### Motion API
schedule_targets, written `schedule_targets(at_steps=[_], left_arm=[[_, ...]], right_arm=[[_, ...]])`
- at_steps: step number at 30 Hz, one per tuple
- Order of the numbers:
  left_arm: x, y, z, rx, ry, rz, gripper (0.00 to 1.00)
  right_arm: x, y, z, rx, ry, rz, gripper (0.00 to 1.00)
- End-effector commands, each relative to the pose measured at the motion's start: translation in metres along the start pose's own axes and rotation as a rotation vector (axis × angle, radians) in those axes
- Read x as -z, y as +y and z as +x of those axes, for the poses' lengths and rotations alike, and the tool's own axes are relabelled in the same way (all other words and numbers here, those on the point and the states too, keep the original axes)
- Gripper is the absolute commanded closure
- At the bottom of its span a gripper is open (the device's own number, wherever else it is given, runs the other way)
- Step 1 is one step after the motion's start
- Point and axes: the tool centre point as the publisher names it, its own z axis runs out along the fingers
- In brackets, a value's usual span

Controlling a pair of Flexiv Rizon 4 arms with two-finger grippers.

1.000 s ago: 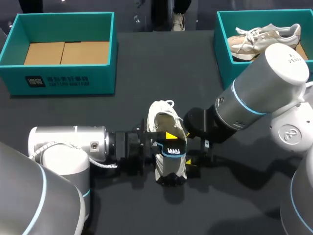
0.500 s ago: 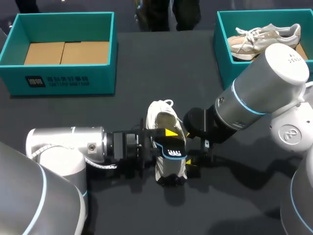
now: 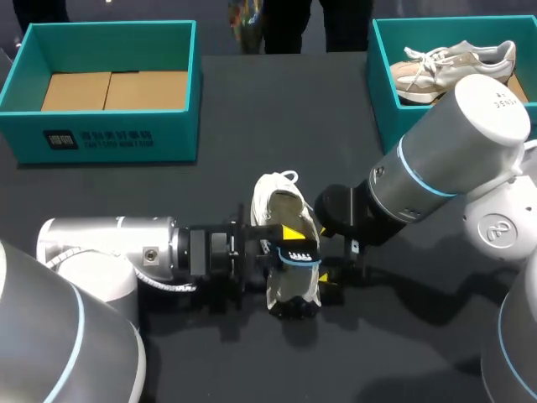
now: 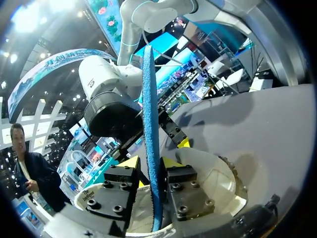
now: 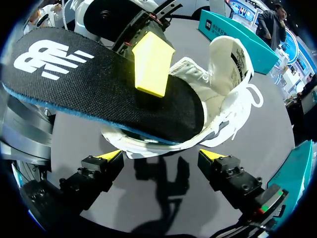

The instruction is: Take the shoe out of the shoebox, open the shoe tongue, remove and reinsert the insole, then place the shoe into the shoebox

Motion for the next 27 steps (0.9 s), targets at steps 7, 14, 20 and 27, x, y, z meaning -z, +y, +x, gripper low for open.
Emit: schedule_targets(at_steps=[7,14,20,27], left_arm=[[0.003,-0.001,0.002,-0.046,0.031,0.039,1.00],[-0.003,0.012,0.004,-0.080,0.042,0.015,1.00],[-0.005,0.021,0.005,-0.076,0.052,-0.015,1.00],[-0.007,0.034,0.006,-0.062,0.059,-0.067,1.00]], right_arm=[[-0.001,0.000,0.001,0.000,-0.003,0.000,0.00],[-0.001,0.000,0.001,0.000,-0.003,0.000,0.00],[-0.001,0.000,0.001,0.000,-0.003,0.000,0.00],[-0.001,0.000,0.001,0.000,-0.003,0.000,0.00]])
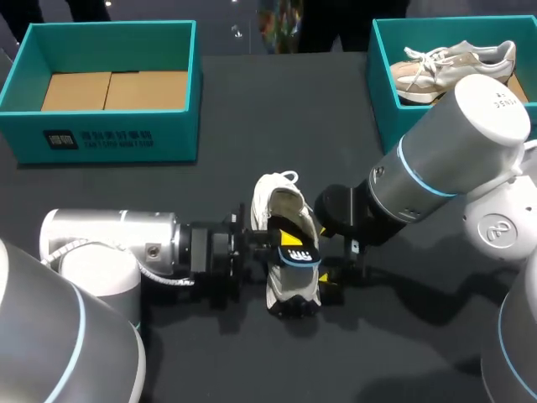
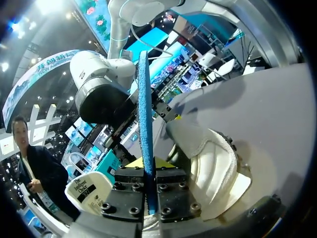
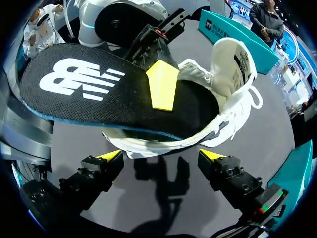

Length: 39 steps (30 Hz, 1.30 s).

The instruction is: Take the shoe out of the shoebox, open the shoe tongue, remove and reinsert the insole, then place the shoe into the shoebox

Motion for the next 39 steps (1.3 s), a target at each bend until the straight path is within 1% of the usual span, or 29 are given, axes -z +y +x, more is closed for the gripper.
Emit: schedule_targets(at_steps=[1,6,13,19,20,21,22,23,27,30,39], left_arm=[[-0.008,0.006,0.000,0.007,0.007,-0.030,1.00],[-0.009,0.014,0.001,0.000,0.008,-0.071,1.00],[-0.010,0.025,0.006,-0.005,0.014,-0.096,1.00],[-0.009,0.025,0.004,-0.004,0.012,-0.105,1.00],[-0.008,0.023,0.004,-0.003,0.008,-0.100,1.00],[-0.007,0.022,0.004,-0.002,0.005,-0.096,0.89],[-0.007,0.020,0.003,0.000,0.001,-0.087,0.74],[-0.006,0.019,0.003,0.000,-0.003,-0.080,0.69],[-0.001,0.012,0.001,0.015,-0.024,-0.031,0.69],[0.001,0.005,0.000,0.024,-0.032,0.008,0.72],[0.003,-0.019,-0.005,-0.009,-0.031,0.094,0.70]], right_arm=[[-0.001,0.000,0.001,0.000,-0.003,0.000,0.00],[-0.001,0.000,0.001,0.000,-0.003,0.000,0.00],[-0.001,0.000,0.001,0.000,-0.003,0.000,0.00],[-0.001,0.000,0.001,0.000,-0.003,0.000,0.00],[-0.001,0.000,0.001,0.000,-0.003,0.000,0.00],[-0.001,0.000,0.001,0.000,-0.003,0.000,0.00],[-0.001,0.000,0.001,0.000,-0.003,0.000,0.00],[-0.001,0.000,0.001,0.000,-0.003,0.000,0.00],[-0.001,0.000,0.001,0.000,-0.003,0.000,0.00],[-0.001,0.000,0.001,0.000,-0.003,0.000,0.00],[-0.001,0.000,0.001,0.000,-0.003,0.000,0.00]])
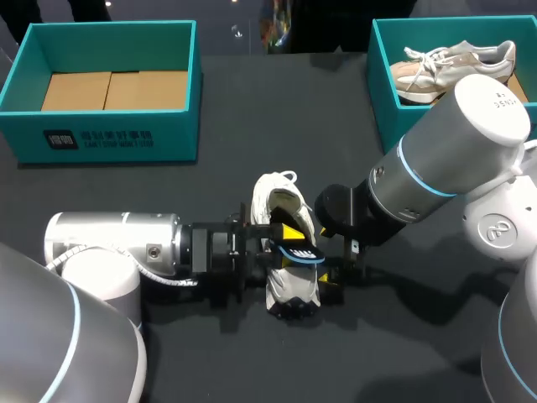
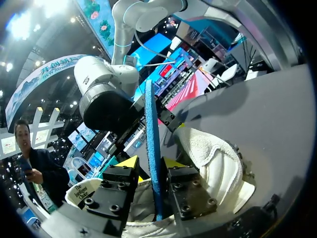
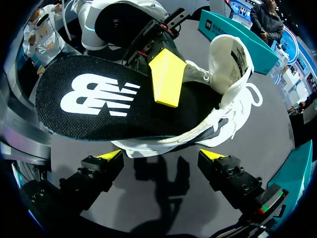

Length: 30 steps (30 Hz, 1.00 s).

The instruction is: Take the shoe out of the shoebox, open the shoe tongue, remove and reinsert the insole, then place the shoe into the shoebox

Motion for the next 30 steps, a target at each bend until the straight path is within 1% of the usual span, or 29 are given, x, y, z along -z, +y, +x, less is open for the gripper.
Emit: schedule_targets(at_steps=[1,5,7,8,9,10,19,30], left_arm=[[0.005,-0.009,-0.002,-0.014,0.006,0.021,0.70],[0.002,-0.014,-0.002,-0.021,0.022,0.037,0.74],[0.000,-0.015,-0.001,-0.025,0.030,0.043,0.78],[0.000,-0.015,-0.001,-0.027,0.037,0.046,0.84],[-0.001,-0.016,0.000,-0.027,0.041,0.049,0.99],[-0.002,-0.016,0.000,-0.028,0.046,0.052,1.00],[-0.009,-0.004,0.004,-0.064,0.073,0.019,1.00],[-0.008,0.016,0.007,-0.064,0.092,-0.082,1.00]], right_arm=[[-0.001,0.000,0.001,0.000,-0.003,0.000,0.00],[-0.001,0.000,0.001,0.000,-0.003,0.000,0.00],[-0.001,0.000,0.001,0.000,-0.003,0.000,0.00],[-0.001,0.000,0.001,0.000,-0.003,0.000,0.00],[-0.001,0.000,0.001,0.000,-0.003,0.000,0.00],[-0.001,0.000,0.001,0.000,-0.003,0.000,0.00],[-0.001,0.000,0.001,0.000,-0.003,0.000,0.00],[-0.001,0.000,0.001,0.000,-0.003,0.000,0.00]])
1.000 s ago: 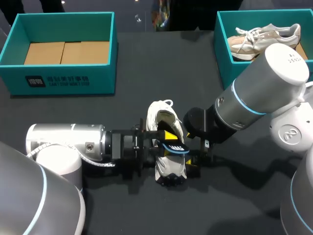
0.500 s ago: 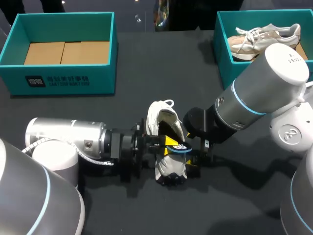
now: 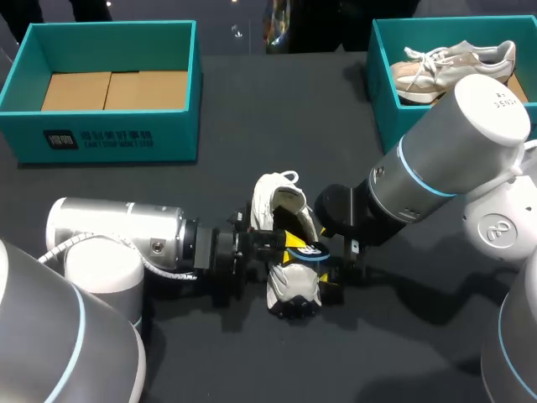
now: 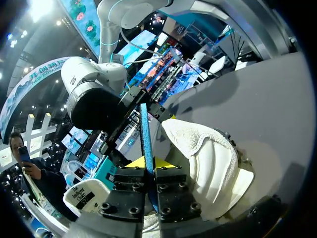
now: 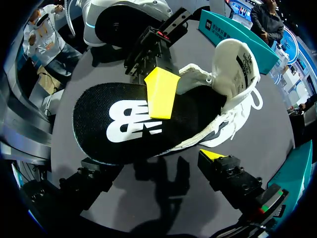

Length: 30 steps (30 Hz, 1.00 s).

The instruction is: Take the shoe out of the shoebox, open the shoe tongue, remove and reinsert the insole, then place the shoe into the shoebox

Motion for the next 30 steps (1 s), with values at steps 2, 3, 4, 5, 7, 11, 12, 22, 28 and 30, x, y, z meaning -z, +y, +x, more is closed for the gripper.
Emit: schedule_targets(at_steps=[2,3,4,5,7,11,12,22,28,30], left_arm=[[-0.005,0.009,0.002,0.012,0.012,-0.054,1.00],[-0.005,0.011,0.002,0.014,0.012,-0.059,1.00],[-0.004,0.012,0.003,0.017,0.012,-0.068,1.00],[-0.004,0.013,0.004,0.009,0.017,-0.083,1.00],[-0.004,0.016,0.005,0.013,0.016,-0.098,1.00],[-0.003,0.019,0.005,0.023,0.014,-0.111,1.00],[-0.002,0.019,0.005,0.028,0.012,-0.110,1.00],[0.006,-0.002,-0.003,0.059,-0.023,-0.041,0.69],[0.007,-0.017,-0.007,0.067,-0.023,-0.001,0.69],[0.006,-0.020,-0.008,0.068,-0.018,0.008,0.72]], right_arm=[[-0.001,0.000,0.001,0.000,-0.003,0.000,0.00],[-0.001,0.000,0.001,0.000,-0.003,0.000,0.00],[-0.001,0.000,0.001,0.000,-0.003,0.000,0.00],[-0.001,0.000,0.001,0.000,-0.003,0.000,0.00],[-0.001,0.000,0.001,0.000,-0.003,0.000,0.00],[-0.001,0.000,0.001,0.000,-0.003,0.000,0.00],[-0.001,0.000,0.001,0.000,-0.003,0.000,0.00],[-0.001,0.000,0.001,0.000,-0.003,0.000,0.00],[-0.001,0.000,0.001,0.000,-0.003,0.000,0.00],[-0.001,0.000,0.001,0.000,-0.003,0.000,0.00]])
